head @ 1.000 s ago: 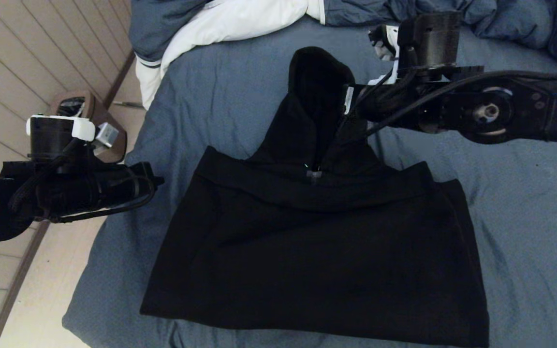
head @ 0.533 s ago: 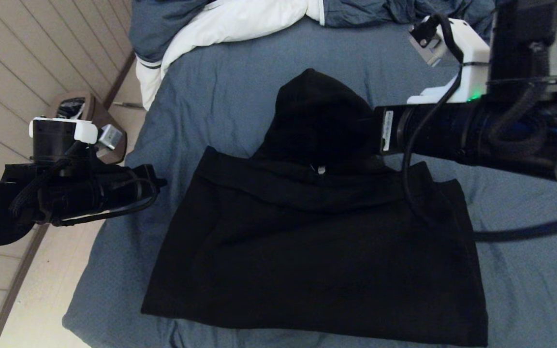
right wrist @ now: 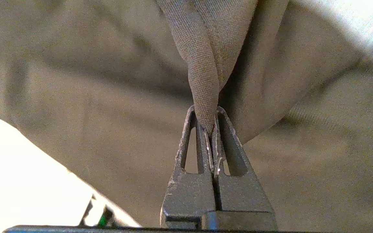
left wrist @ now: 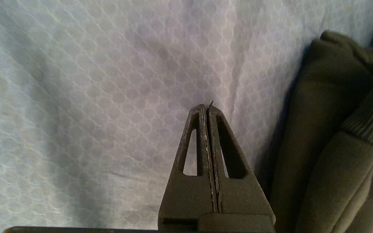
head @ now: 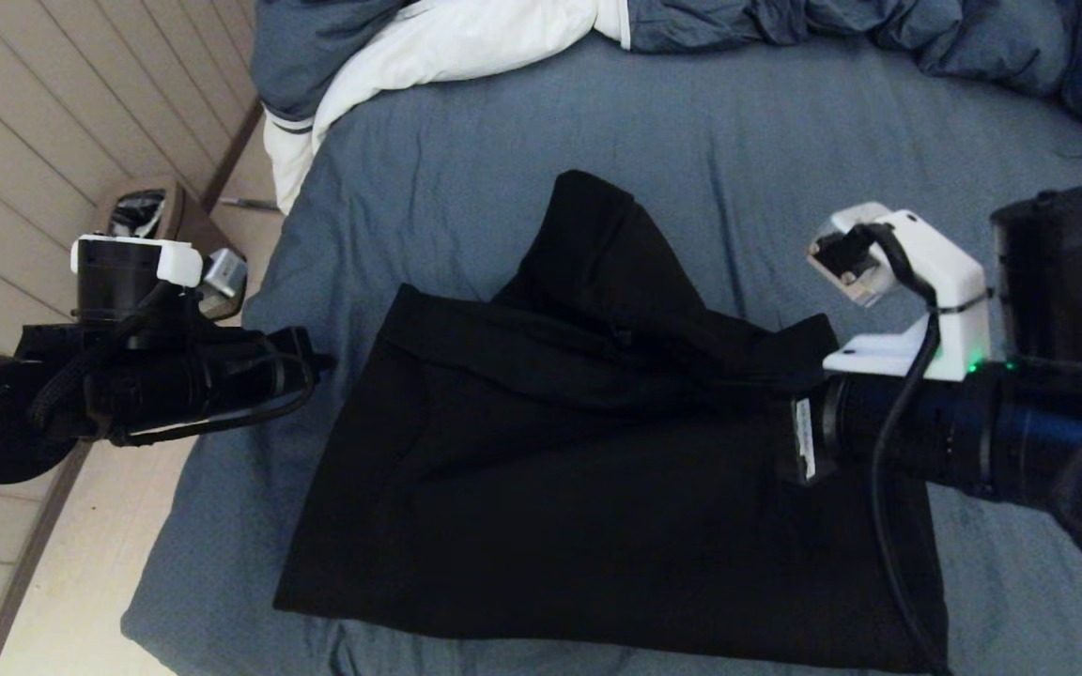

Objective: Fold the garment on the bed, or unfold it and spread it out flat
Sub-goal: Fold the black sweatshirt

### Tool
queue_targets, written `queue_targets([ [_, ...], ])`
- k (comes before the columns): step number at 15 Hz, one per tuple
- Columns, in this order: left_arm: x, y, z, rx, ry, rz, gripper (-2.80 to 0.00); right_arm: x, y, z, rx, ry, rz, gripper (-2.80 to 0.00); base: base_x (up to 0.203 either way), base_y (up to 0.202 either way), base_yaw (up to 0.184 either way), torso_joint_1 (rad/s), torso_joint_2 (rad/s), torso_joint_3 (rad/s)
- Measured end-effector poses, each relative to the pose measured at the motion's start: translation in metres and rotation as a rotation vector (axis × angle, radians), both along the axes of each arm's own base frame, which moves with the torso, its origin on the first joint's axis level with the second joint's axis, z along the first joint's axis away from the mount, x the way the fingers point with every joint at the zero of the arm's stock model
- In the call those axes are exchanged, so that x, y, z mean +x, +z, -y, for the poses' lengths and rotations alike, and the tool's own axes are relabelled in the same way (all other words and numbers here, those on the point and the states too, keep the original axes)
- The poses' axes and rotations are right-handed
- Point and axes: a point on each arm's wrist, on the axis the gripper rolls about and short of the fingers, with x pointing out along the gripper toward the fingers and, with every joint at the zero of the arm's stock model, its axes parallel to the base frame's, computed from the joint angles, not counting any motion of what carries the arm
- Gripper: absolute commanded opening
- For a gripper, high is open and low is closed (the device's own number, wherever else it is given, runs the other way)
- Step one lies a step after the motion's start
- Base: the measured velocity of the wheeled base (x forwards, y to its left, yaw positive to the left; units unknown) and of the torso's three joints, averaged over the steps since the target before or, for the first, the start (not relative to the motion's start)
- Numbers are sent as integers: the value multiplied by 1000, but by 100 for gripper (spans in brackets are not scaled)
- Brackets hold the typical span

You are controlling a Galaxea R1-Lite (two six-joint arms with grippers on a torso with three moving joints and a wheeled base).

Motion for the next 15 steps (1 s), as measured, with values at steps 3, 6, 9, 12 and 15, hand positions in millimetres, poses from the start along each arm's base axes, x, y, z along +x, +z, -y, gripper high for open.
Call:
queue_targets([
  [3, 0, -2, 2, 1, -7, -5, -280, -5, -21, 0, -39, 39, -62, -280, 0, 0, 0, 0, 0, 0],
  [6, 0, -3, 3, 3, -10, -11, -280, -5, -42, -1, -82, 50, -124, 0, 0, 0, 0, 0, 0, 0],
  [9, -1, -5, 5, 3, -16, -16, -280, -3, -51, -3, -104, 54, -156, 0, 0, 0, 0, 0, 0, 0],
  [12, -1, -6, 6, 4, -18, -21, -280, -1, -49, -4, -96, 51, -148, 0, 0, 0, 0, 0, 0, 0],
  [15, -1, -6, 7, 3, -22, -21, -280, 6, -21, -8, -18, 41, -54, 0, 0, 0, 0, 0, 0, 0],
])
